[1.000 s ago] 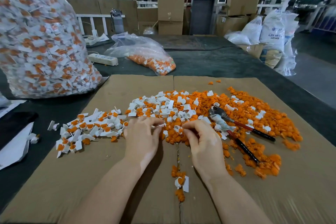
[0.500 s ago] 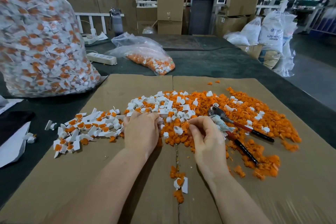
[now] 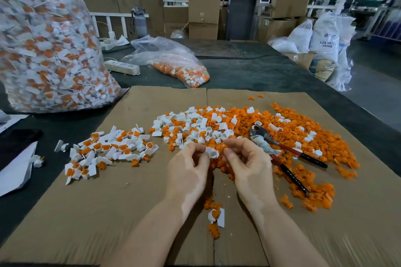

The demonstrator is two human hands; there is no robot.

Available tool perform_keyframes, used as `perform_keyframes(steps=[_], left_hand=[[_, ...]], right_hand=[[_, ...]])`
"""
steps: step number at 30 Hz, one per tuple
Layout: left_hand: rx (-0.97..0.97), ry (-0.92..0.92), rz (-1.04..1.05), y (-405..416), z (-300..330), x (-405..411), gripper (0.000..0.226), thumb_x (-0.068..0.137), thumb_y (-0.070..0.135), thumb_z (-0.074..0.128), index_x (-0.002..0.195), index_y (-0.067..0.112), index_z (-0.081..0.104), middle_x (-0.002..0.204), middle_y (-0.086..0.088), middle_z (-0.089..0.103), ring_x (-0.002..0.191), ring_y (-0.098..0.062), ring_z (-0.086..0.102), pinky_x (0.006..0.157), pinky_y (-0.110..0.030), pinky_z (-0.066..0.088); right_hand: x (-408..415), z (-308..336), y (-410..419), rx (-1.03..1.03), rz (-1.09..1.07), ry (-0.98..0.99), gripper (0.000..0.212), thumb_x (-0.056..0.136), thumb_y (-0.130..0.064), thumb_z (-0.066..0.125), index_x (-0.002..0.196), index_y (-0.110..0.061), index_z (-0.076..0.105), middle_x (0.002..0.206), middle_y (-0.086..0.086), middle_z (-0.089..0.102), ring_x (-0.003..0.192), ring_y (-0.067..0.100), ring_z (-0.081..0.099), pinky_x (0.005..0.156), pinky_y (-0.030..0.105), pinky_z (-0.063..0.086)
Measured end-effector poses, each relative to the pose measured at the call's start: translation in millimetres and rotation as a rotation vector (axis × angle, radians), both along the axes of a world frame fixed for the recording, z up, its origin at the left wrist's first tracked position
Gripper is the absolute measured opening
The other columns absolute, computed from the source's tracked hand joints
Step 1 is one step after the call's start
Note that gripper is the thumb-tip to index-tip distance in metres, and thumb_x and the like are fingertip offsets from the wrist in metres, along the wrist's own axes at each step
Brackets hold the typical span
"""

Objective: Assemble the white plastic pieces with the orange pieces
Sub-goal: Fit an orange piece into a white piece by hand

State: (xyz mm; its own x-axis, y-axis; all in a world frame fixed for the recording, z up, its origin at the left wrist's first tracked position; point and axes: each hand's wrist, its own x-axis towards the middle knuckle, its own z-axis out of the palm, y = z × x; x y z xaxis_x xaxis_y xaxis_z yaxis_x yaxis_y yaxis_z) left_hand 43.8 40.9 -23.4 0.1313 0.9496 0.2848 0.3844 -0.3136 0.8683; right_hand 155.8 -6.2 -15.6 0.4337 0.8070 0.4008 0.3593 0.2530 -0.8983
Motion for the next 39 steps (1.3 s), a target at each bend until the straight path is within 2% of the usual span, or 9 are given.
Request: perform_keyframes(steps=[3,8,13,17,22,28,31,35,39], left_hand=[[-0.020,-0.043,-0.028,-1,0,-1,0.008,0.090,0.022,0.058,0.095,0.028,0.061,0.085,0.018,0.061,0.080,0.004,0.058,0.066,0.000,0.040],[-0.038,-0.128,-0.058,-2,2,-4,0.015,0.089,0.018,0.060,0.086,0.033,0.059,0.079,0.013,0.063,0.076,0.006,0.057,0.063,-0.004,0.043],[-0.071,-0.127,-0.100,-6,1,-4,0.017,0.090,0.019,0.060,0.086,0.036,0.058,0.079,0.011,0.065,0.074,-0.001,0.062,0.062,-0.007,0.045],[-0.029,-0.059,-0.128,-9,3,-5,0.023,0.090,0.023,0.061,0.081,0.043,0.054,0.076,0.019,0.062,0.077,0.010,0.058,0.063,-0.004,0.044],[0.066,0.047,-0.160,-12,3,-5,0.015,0.090,0.024,0.060,0.087,0.039,0.056,0.076,0.023,0.059,0.082,0.015,0.055,0.064,-0.001,0.042],[-0.188,-0.208,-0.186,-5,6,-8,0.011,0.091,0.013,0.057,0.095,0.021,0.064,0.074,0.001,0.069,0.069,-0.008,0.067,0.066,-0.023,0.056],[-0.230,-0.304,-0.212,-5,6,-11,0.018,0.091,0.008,0.055,0.100,0.021,0.063,0.068,0.001,0.068,0.067,-0.008,0.067,0.060,-0.014,0.052],[-0.256,-0.367,-0.236,-5,7,-12,0.022,0.091,0.005,0.054,0.103,0.019,0.066,0.065,-0.001,0.064,0.065,-0.010,0.066,0.060,-0.014,0.051],[-0.254,-0.371,-0.249,-6,8,-13,0.023,0.092,0.005,0.053,0.103,0.020,0.066,0.069,-0.006,0.065,0.065,-0.009,0.066,0.060,-0.014,0.050]], right_hand=[[-3,-2,0,-0.012,-0.020,-0.108,0.024,0.086,-0.007,0.064,0.086,-0.031,0.062,0.079,-0.014,0.064,0.078,-0.001,0.061,0.067,0.011,0.048],[-7,-8,-1,0.017,-0.106,-0.362,0.009,0.085,-0.012,0.066,0.093,-0.017,0.067,0.079,-0.015,0.063,0.075,-0.002,0.061,0.070,0.008,0.048],[-8,-8,-3,0.061,-0.185,-0.483,0.007,0.082,-0.009,0.070,0.088,-0.011,0.069,0.074,-0.007,0.066,0.067,0.002,0.060,0.063,0.012,0.052],[-10,-7,-3,0.086,-0.223,-0.550,0.006,0.077,-0.005,0.074,0.079,-0.007,0.069,0.067,-0.002,0.066,0.059,0.007,0.061,0.055,0.024,0.055],[-9,-8,-3,0.075,-0.221,-0.562,0.005,0.077,-0.005,0.073,0.076,-0.006,0.068,0.064,0.000,0.065,0.056,0.011,0.060,0.052,0.029,0.055],[-8,-7,-2,0.027,-0.160,-0.371,0.007,0.089,-0.016,0.060,0.092,-0.015,0.067,0.078,-0.008,0.064,0.074,0.006,0.060,0.065,0.024,0.053],[-5,-6,-1,0.029,-0.169,-0.330,0.012,0.089,-0.011,0.059,0.095,-0.018,0.065,0.084,-0.011,0.060,0.081,0.004,0.057,0.070,0.020,0.049],[-5,-7,-3,0.039,-0.097,-0.391,0.022,0.083,-0.002,0.063,0.100,-0.016,0.066,0.084,-0.011,0.055,0.078,0.005,0.053,0.069,0.017,0.045],[-5,-8,-2,0.022,-0.052,-0.423,0.026,0.083,-0.008,0.067,0.105,-0.021,0.068,0.086,-0.015,0.054,0.081,0.005,0.053,0.071,0.019,0.047]])
